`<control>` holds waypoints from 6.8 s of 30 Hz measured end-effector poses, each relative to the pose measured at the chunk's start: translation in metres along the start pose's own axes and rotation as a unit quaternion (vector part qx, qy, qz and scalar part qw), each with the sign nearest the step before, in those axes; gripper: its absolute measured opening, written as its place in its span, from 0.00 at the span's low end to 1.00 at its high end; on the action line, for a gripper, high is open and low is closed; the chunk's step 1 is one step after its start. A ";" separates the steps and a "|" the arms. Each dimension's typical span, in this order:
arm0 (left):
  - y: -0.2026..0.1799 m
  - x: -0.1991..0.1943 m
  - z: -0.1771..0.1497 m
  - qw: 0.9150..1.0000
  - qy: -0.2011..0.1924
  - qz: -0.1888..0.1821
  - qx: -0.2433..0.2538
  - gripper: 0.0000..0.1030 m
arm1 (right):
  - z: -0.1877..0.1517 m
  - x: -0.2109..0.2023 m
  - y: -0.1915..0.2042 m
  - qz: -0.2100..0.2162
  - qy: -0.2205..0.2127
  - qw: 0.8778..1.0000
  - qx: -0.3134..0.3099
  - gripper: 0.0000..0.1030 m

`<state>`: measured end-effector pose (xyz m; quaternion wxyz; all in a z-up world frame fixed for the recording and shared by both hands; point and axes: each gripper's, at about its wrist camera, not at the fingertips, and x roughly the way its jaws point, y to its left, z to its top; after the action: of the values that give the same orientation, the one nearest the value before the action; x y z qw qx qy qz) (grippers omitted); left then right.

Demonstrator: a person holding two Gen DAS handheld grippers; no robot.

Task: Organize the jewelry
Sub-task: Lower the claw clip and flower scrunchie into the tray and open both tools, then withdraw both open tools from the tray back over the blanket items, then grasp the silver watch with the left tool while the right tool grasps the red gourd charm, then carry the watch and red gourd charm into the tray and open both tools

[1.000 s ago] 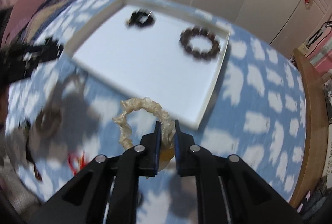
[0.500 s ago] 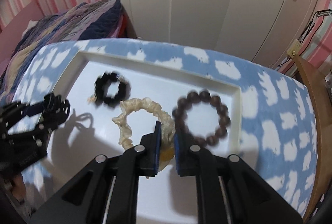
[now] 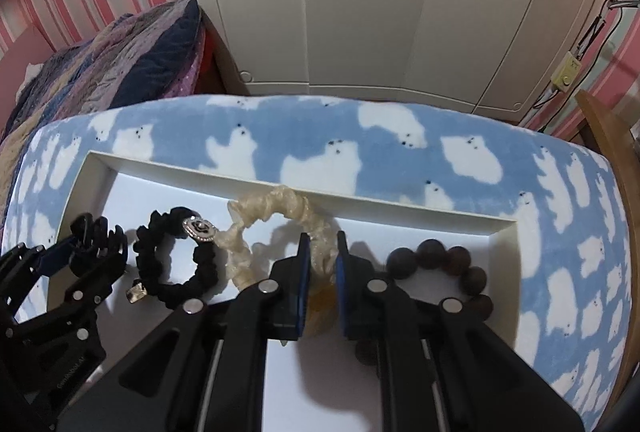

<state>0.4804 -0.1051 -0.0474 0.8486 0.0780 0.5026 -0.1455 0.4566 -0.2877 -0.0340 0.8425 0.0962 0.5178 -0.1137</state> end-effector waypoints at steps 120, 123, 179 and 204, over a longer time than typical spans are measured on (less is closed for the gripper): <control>0.012 -0.184 -0.282 1.000 -0.021 -0.012 -0.008 0.92 | -0.323 -0.179 0.005 0.000 -0.073 0.997 -0.035 0.84; 0.004 -0.181 -0.277 1.000 -0.021 -0.007 0.005 0.92 | -0.322 -0.177 0.012 0.006 -0.067 0.997 -0.043 0.80; -0.016 -0.185 -0.210 0.999 -0.015 -0.025 0.024 0.05 | -0.250 -0.190 0.000 0.082 -0.111 0.989 -0.047 0.11; -0.014 -0.063 -0.051 1.000 -0.008 0.016 0.013 0.07 | -0.072 -0.064 0.013 0.001 -0.074 0.997 -0.008 0.10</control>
<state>0.4050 -0.0931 -0.0168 0.8539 0.0961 0.4923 -0.1388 0.3717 -0.2493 -0.0086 0.8793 0.0810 0.4550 -0.1155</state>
